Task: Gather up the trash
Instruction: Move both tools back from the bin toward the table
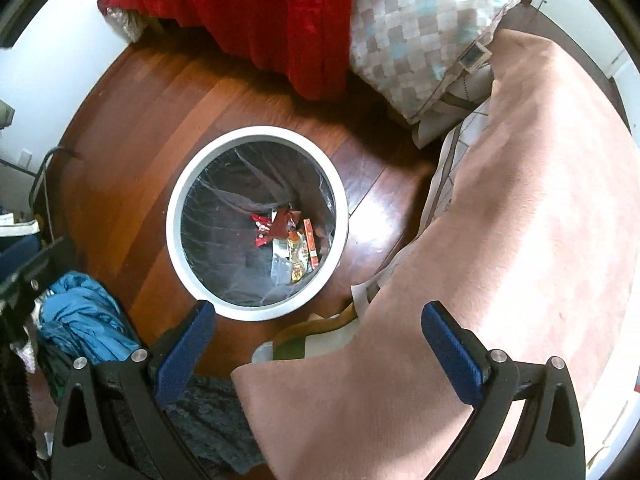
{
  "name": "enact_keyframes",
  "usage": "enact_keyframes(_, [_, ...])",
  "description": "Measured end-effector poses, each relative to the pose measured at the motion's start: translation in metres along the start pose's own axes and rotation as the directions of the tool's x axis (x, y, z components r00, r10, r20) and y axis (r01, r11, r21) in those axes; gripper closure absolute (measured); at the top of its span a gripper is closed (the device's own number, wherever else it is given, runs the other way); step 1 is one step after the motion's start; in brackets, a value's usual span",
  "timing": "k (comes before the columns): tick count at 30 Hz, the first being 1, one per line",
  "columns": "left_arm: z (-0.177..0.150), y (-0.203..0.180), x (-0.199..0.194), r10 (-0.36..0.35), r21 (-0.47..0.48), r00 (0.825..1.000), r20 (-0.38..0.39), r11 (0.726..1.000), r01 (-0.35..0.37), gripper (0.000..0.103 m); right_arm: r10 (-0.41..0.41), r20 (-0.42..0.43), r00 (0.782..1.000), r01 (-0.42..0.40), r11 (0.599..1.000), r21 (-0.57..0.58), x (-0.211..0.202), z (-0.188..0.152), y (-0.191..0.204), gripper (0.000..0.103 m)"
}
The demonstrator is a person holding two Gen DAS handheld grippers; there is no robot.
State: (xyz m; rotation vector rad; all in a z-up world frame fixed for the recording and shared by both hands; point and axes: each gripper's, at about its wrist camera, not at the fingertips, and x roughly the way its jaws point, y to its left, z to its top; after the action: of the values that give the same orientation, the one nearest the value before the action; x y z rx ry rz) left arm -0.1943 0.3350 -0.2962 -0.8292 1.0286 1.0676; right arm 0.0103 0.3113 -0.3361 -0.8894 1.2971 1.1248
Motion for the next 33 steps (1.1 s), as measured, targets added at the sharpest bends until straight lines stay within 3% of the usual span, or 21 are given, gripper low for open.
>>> enact_keyframes(13, [-0.022,-0.023,-0.084,-0.016,0.045,0.991,0.131,0.999,0.01,0.003,0.051,0.146,0.988,-0.059,0.997,0.047,-0.087,-0.027,-0.009,0.0])
enact_keyframes(21, [-0.037,-0.057,-0.143,-0.009,0.094,0.973,0.232,0.995,-0.013,0.003,0.114,0.292,0.95,-0.151,0.983,0.108,-0.17,-0.062,-0.035,0.0])
enact_keyframes(27, [-0.054,-0.119,-0.149,-0.06,0.145,0.966,0.253,0.989,0.024,0.003,0.122,0.358,0.926,-0.214,0.949,0.23,-0.216,-0.113,-0.104,0.0])
enact_keyframes(33, [-0.083,-0.217,-0.104,-0.097,0.267,0.981,0.166,0.962,0.049,0.003,-0.04,0.295,0.955,-0.094,0.898,0.429,-0.218,-0.182,-0.22,0.0])
